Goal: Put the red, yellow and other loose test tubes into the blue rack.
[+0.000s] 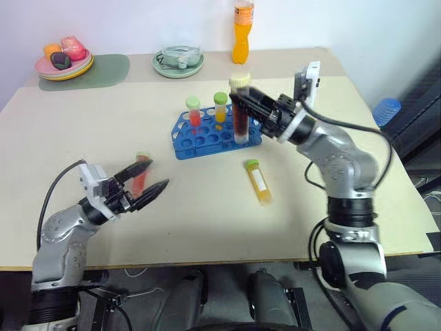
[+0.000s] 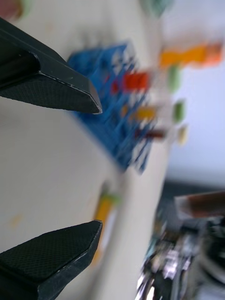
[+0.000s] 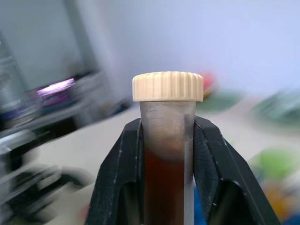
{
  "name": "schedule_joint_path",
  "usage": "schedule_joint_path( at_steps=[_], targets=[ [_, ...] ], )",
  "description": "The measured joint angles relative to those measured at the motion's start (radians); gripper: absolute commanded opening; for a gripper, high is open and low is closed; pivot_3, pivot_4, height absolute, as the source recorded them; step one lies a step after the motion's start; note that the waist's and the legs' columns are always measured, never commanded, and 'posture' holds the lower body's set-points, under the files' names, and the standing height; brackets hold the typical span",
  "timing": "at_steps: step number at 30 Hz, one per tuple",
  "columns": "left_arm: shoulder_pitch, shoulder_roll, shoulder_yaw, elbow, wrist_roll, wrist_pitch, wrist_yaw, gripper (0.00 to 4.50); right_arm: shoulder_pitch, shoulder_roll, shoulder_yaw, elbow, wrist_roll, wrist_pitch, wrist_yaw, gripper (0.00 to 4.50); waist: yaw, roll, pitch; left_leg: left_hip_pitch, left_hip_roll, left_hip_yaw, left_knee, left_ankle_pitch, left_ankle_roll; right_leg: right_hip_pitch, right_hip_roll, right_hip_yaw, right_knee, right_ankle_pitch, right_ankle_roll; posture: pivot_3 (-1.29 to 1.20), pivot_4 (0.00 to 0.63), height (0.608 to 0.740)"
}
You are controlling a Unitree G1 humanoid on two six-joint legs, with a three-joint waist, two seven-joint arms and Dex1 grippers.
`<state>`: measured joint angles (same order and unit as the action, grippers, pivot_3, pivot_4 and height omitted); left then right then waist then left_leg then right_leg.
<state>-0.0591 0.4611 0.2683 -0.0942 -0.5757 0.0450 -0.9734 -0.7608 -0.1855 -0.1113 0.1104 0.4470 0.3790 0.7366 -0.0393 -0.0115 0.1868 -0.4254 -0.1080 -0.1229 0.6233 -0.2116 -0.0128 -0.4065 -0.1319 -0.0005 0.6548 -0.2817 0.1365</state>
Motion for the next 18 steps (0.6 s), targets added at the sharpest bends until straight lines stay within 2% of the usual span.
schedule_joint_path(
  at_steps=[5, 8, 18],
  targets=[
    [-0.019, -0.024, -0.009, 0.016, 0.041, -0.054, 0.048, 3.73, -0.026, 0.063, 0.013, 0.283, -0.158, -0.389, -0.104, 0.81, -0.006, 0.000, 0.000, 0.000, 0.000, 0.000, -0.001, 0.003, -0.004, -0.001, 0.000, 0.000, 0.001, 0.000, 0.000, 0.00, 0.150, 0.740],
    [-0.023, -0.029, -0.021, 0.016, 0.047, -0.060, 0.055, 3.73, -0.057, 0.087, 0.005, 0.415, -0.196, -0.538, -0.159, 0.81, -0.006, 0.000, 0.000, 0.000, 0.000, 0.000, -0.001, 0.003, -0.005, -0.002, 0.001, 0.001, 0.002, 0.000, 0.000, 0.00, 0.150, 0.740],
    [-0.060, -0.027, -0.044, -0.013, 0.049, -0.025, 0.103, 3.73, -0.135, 0.090, -0.009, 0.772, -0.276, -0.811, -0.259, 0.81, -0.007, 0.000, 0.000, 0.000, 0.001, 0.000, -0.001, 0.003, -0.005, -0.001, 0.001, 0.001, 0.002, 0.000, 0.000, 0.00, 0.150, 0.740]
  ],
)
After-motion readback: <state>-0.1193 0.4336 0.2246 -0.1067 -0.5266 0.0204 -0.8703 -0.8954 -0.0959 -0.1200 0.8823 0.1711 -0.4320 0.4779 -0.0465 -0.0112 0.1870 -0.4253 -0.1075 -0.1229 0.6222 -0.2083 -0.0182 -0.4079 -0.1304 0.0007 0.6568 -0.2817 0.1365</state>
